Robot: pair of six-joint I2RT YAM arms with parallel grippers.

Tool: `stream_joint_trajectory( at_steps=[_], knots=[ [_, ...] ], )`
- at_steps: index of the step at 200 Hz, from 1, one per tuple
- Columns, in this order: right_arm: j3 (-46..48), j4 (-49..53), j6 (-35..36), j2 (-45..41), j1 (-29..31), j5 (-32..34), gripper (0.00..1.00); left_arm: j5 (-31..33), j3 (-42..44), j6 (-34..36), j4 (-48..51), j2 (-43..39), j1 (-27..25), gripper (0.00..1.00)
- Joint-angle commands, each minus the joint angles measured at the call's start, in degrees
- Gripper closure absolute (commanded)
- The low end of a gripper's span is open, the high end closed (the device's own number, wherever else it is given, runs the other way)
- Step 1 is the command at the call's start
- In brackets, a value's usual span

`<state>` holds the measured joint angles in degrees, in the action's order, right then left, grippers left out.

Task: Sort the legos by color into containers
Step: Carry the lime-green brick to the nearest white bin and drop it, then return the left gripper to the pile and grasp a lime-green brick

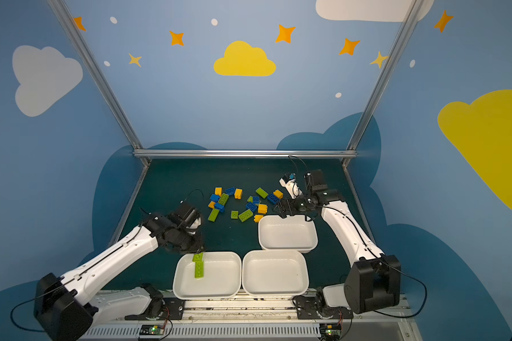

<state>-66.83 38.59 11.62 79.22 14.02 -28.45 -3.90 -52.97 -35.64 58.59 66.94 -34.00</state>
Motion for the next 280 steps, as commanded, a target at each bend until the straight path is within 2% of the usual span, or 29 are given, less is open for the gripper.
stream_joint_trajectory(
  at_steps=[1,21,37,73,112,144,173,185,211,235,280],
  knots=[
    [0.0,0.4,0.9,0.0,0.3,-1.1,0.01,4.0,2.9,-8.0,3.0,-0.6,-1.9,0.72],
    [0.3,0.6,1.0,-0.4,0.4,-1.0,0.01,4.6,5.8,-9.9,1.2,-1.9,-3.2,0.71],
    [0.6,0.6,1.0,-0.7,0.4,-0.9,0.01,6.7,7.0,-11.3,3.6,-2.1,-3.1,0.7],
    [0.9,0.9,1.0,-1.2,0.5,-0.7,0.01,9.4,5.3,-11.5,7.3,-2.2,-2.9,0.51],
    [0.7,0.5,1.0,-1.5,0.4,-0.6,0.01,12.6,-3.5,-7.7,7.9,-0.8,-1.9,0.37],
    [-0.2,0.0,0.9,-1.1,0.1,-0.5,0.01,10.1,-10.9,-0.8,1.2,5.7,2.8,0.3],
    [-0.3,-0.3,0.8,-1.1,-0.1,-0.1,0.01,8.0,-15.1,7.2,-5.3,14.8,6.2,0.25],
    [-0.2,-0.3,0.8,-1.1,-0.2,0.1,0.01,10.2,-17.4,8.8,-6.5,19.3,7.0,0.25],
    [0.7,-1.8,-0.2,-1.6,-0.4,0.3,0.01,8.4,-20.6,14.1,-9.7,28.1,9.7,0.25],
    [1.2,-2.2,-0.6,-1.4,-0.3,0.0,0.01,6.9,-22.3,16.5,-14.9,33.7,12.0,0.25],
    [1.2,-2.4,-0.7,-1.2,-0.3,0.1,0.01,6.1,-26.3,20.9,-17.0,42.8,12.7,0.28]
  ],
)
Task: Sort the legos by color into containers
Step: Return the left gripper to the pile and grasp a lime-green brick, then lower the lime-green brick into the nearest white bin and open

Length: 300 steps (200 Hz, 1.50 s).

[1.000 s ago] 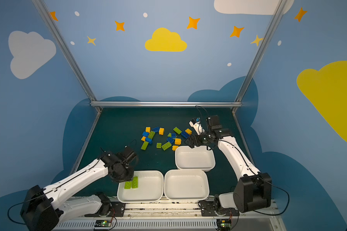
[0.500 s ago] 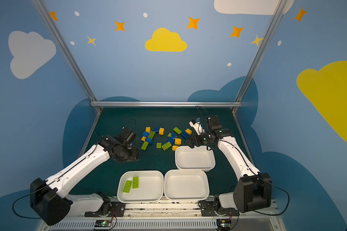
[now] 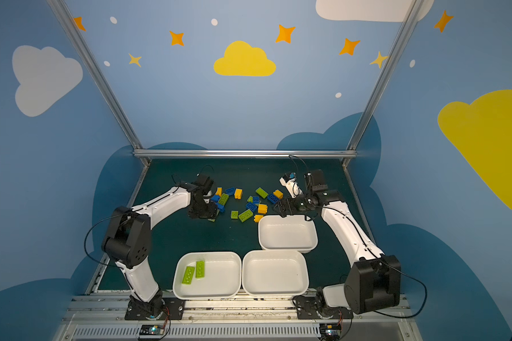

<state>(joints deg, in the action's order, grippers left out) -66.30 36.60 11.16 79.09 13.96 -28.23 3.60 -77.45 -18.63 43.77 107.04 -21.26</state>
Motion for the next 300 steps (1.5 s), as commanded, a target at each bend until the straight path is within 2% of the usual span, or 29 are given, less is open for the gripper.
stream_joint_trajectory(
  at_steps=[1,42,95,138,163,174,190,205,237,254,280,300],
  knots=[
    [0.7,-0.4,-0.3,-1.1,-0.3,-0.1,0.01,-1.4,-1.9,3.9,-2.2,2.8,0.0,0.28],
    [0.7,-0.5,-0.3,-0.7,-0.2,-0.2,0.01,-0.1,-3.6,4.5,-4.0,7.4,-0.3,0.36],
    [0.7,0.0,0.3,-1.2,-0.3,0.3,0.01,3.0,-4.5,5.3,-1.2,8.3,-0.6,0.73],
    [1.0,-0.2,0.2,-1.3,-0.4,0.3,0.01,0.8,-3.7,5.5,4.8,-0.9,-0.6,0.75],
    [0.8,-0.6,0.4,-0.7,-0.3,0.0,0.01,-4.5,0.9,13.6,6.4,-9.6,-1.3,0.77],
    [0.7,-0.6,0.5,-0.3,-0.4,-0.3,0.01,-5.7,3.0,14.3,8.0,-13.1,-1.1,0.78],
    [0.2,-0.7,0.6,0.2,-0.4,-0.6,0.01,-8.0,6.7,12.7,9.0,-18.3,-1.1,0.78],
    [0.0,-0.9,0.5,0.6,-0.3,-0.8,0.01,-9.3,8.8,8.3,10.8,-22.7,-2.0,0.77],
    [-0.7,-0.4,1.3,1.3,-0.2,-1.0,0.01,-9.4,12.5,-3.3,15.1,-31.6,-8.0,0.76],
    [-0.6,-0.4,1.6,1.6,-0.2,-1.0,0.01,-9.9,16.0,-11.6,18.8,-35.1,-9.8,0.75],
    [-0.2,-0.3,2.1,2.0,-0.2,-1.5,0.01,-12.6,23.7,-22.4,16.7,-42.2,-12.7,0.76],
    [0.3,-0.5,2.0,1.9,-0.2,-1.6,0.01,-11.8,26.3,-25.4,17.2,-42.7,-16.4,0.76]
  ],
)
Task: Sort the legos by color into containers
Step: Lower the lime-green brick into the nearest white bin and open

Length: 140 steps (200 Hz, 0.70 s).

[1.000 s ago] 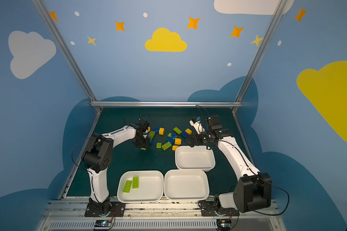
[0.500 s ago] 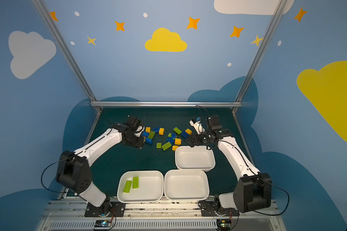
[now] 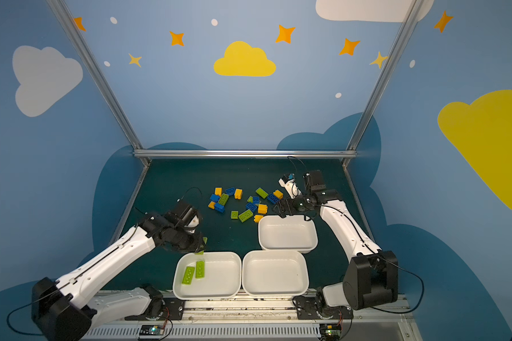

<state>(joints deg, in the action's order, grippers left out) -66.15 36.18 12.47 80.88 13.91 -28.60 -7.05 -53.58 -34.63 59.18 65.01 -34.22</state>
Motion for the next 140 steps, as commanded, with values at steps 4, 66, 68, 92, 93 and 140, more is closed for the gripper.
stream_joint_trajectory(
  at_steps=[4,66,68,92,93,140],
  knots=[
    [0.2,-0.1,0.6,0.2,-0.1,-1.2,0.01,-0.8,2.8,-9.7,2.1,-0.2,-4.2,0.76],
    [0.8,0.5,1.1,-0.4,-0.2,-0.8,0.01,2.1,6.5,-9.0,4.1,4.7,-9.8,0.76],
    [0.8,0.5,1.2,-0.5,-0.2,-0.8,0.01,2.2,6.7,-8.9,4.1,4.6,-10.0,0.76],
    [0.9,0.7,1.2,-0.1,-0.2,-1.0,0.01,1.4,10.0,-11.2,4.1,3.9,-11.4,0.71],
    [0.9,0.7,1.2,-0.1,-0.3,-1.0,0.01,1.4,10.1,-11.2,4.1,3.9,-11.4,0.71],
    [0.6,1.1,1.6,0.4,-0.2,-1.3,0.01,6.1,5.5,-11.1,9.5,4.7,-11.2,0.5]
  ],
)
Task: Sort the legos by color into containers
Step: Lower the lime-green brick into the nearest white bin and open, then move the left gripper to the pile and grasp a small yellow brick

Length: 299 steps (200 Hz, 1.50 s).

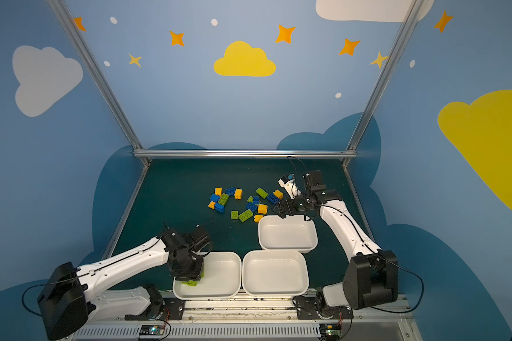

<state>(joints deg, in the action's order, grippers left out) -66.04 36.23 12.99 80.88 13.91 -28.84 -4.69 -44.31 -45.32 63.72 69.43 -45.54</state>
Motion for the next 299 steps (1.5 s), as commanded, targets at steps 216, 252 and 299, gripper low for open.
stream_joint_trajectory(
  at_steps=[216,252,299],
  knots=[
    [-0.8,-0.3,0.2,0.7,-1.0,1.2,0.01,11.9,-38.3,30.5,-21.1,43.4,28.3,0.31],
    [-1.2,-0.3,0.3,1.1,-1.1,1.4,0.01,12.1,-40.0,31.7,-23.4,47.7,28.6,0.31],
    [-1.7,0.1,0.5,1.1,-1.2,1.9,0.01,13.2,-43.7,32.1,-25.1,51.9,28.7,0.31]
  ],
)
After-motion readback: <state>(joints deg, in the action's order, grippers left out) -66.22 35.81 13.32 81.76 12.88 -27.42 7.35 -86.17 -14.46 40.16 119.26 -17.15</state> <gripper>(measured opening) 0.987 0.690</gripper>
